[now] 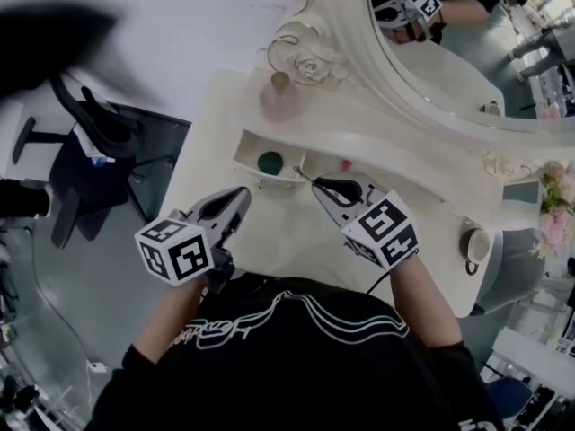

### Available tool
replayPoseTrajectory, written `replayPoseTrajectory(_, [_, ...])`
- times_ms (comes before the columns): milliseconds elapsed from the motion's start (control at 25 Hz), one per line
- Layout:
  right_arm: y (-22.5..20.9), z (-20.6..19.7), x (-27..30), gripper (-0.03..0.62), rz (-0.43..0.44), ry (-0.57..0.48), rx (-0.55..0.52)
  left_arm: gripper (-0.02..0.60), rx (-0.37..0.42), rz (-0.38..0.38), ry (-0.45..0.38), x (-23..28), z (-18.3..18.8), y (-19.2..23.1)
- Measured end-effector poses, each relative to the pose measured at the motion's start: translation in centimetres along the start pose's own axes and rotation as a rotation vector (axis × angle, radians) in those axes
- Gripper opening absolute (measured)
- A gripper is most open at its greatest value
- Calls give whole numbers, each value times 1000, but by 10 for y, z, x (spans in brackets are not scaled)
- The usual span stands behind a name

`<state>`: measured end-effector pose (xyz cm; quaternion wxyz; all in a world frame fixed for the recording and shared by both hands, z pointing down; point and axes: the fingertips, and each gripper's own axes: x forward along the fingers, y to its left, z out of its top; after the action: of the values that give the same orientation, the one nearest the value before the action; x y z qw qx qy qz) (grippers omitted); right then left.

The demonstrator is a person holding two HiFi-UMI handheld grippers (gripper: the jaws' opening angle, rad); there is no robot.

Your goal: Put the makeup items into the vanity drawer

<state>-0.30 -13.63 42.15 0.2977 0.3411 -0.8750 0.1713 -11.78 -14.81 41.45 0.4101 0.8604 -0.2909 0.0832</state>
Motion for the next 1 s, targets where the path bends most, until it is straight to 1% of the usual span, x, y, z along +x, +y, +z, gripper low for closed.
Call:
replayPoseTrajectory(160, [-7, 20, 22, 46, -12, -12, -21, 21, -1, -3, 3, 0, 6, 7])
replayPoseTrajectory(400, [-9, 34, 55, 47, -7, 6, -34, 21, -12, -5, 9, -4, 10, 22])
replayPoseTrajectory(760, [-5, 31, 97, 48, 17, 83, -28, 21, -26, 1, 16, -15, 15, 43])
replayPoseTrajectory(880, [-1, 29, 104, 48, 31, 92, -22, 21, -27, 6, 19, -19, 15, 48])
replayPoseTrajectory(1000, [-3, 30, 109, 48, 24, 91, -17, 21, -21, 8, 20, -22, 14, 51])
